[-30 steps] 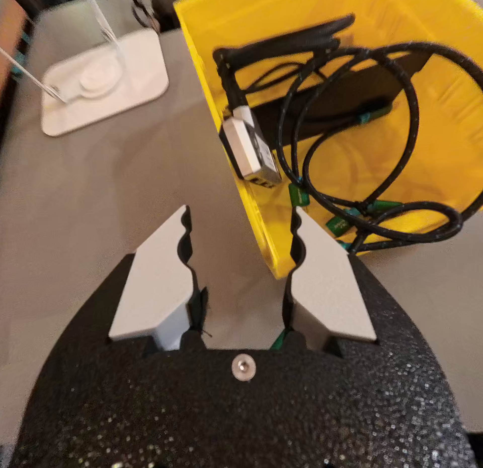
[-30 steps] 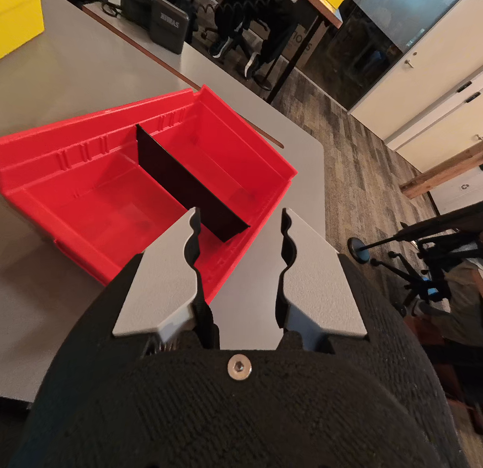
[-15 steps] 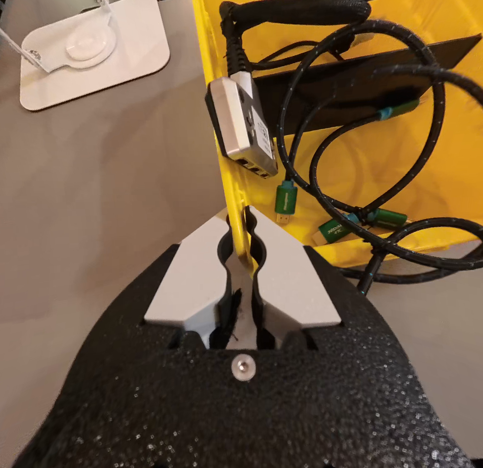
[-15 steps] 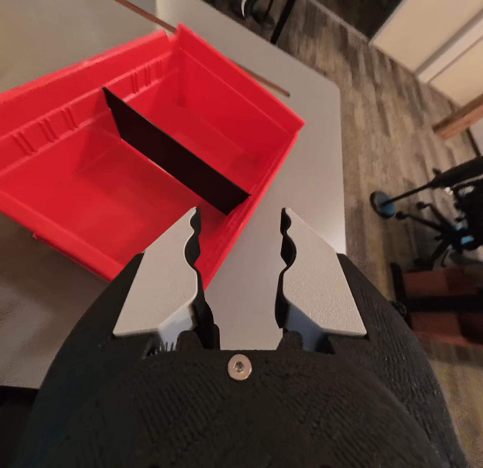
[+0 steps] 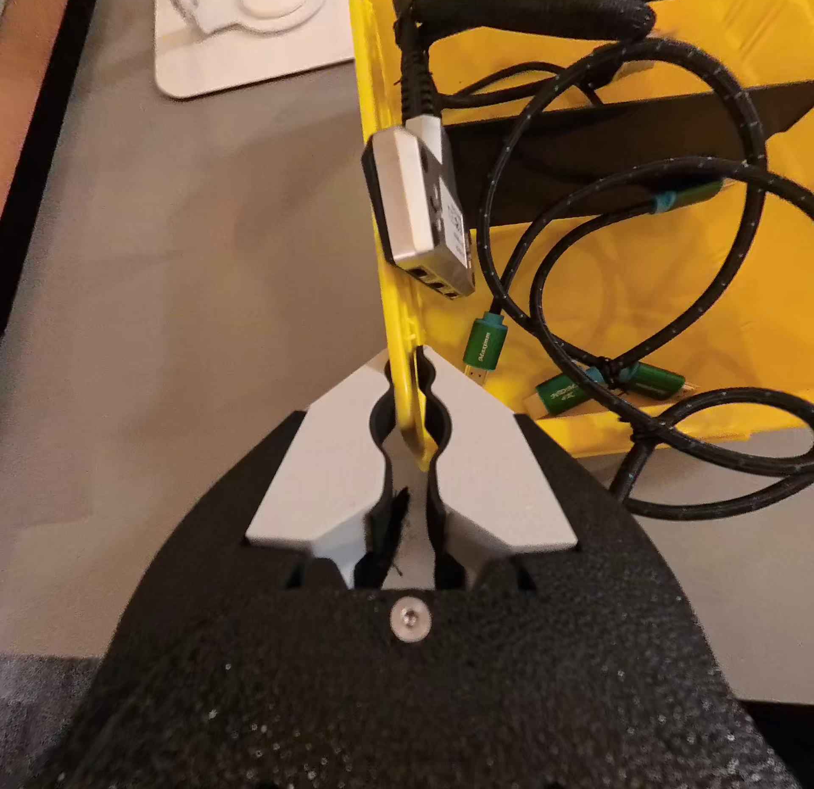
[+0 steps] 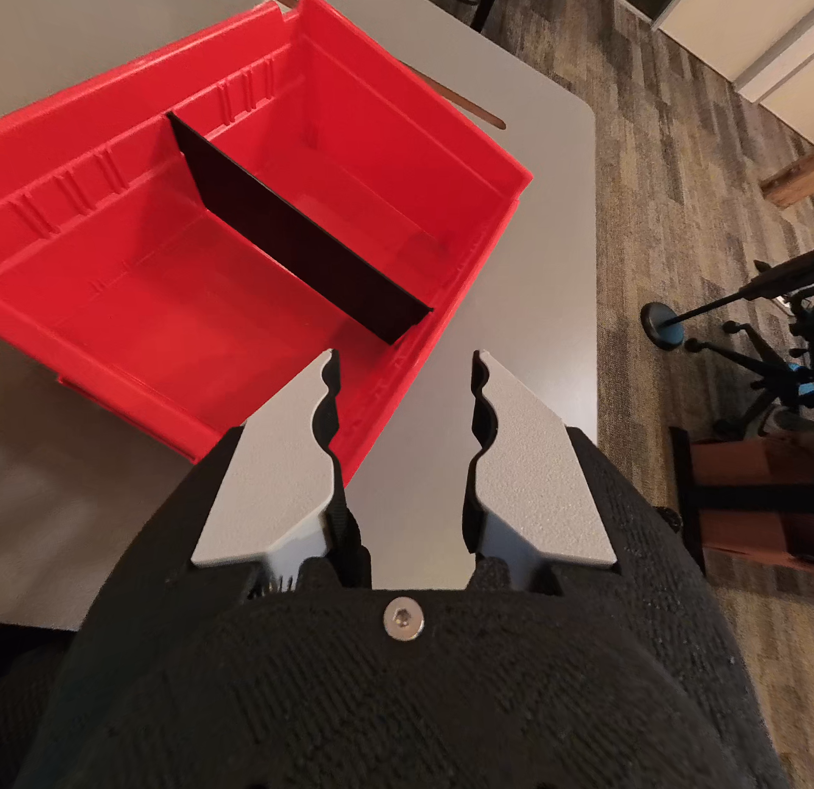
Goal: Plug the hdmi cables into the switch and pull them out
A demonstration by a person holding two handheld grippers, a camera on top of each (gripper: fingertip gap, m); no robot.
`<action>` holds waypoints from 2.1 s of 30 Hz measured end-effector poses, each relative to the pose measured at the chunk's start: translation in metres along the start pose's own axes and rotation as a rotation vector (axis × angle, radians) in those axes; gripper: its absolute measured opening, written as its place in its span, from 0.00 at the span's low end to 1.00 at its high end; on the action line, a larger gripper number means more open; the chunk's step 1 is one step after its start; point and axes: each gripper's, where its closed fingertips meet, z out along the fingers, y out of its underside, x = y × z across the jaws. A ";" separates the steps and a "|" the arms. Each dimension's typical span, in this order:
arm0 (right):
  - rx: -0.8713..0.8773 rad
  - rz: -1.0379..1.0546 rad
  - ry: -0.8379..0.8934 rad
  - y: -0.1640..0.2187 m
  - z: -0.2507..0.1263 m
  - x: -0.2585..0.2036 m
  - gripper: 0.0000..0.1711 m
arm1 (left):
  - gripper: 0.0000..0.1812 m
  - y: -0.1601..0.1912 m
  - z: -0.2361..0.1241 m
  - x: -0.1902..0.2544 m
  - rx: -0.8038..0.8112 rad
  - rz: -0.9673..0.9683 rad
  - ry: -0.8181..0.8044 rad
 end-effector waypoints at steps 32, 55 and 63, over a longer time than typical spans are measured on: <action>0.018 0.114 0.081 -0.006 -0.011 0.015 0.28 | 0.34 -0.045 -0.001 -0.049 0.114 -0.017 -0.053; 0.080 0.060 0.023 -0.021 -0.014 0.001 0.28 | 0.09 -0.154 -0.099 0.019 0.619 0.494 -0.284; 0.107 0.040 0.009 -0.027 -0.015 -0.005 0.28 | 0.09 -0.192 -0.157 0.061 0.826 0.571 -0.208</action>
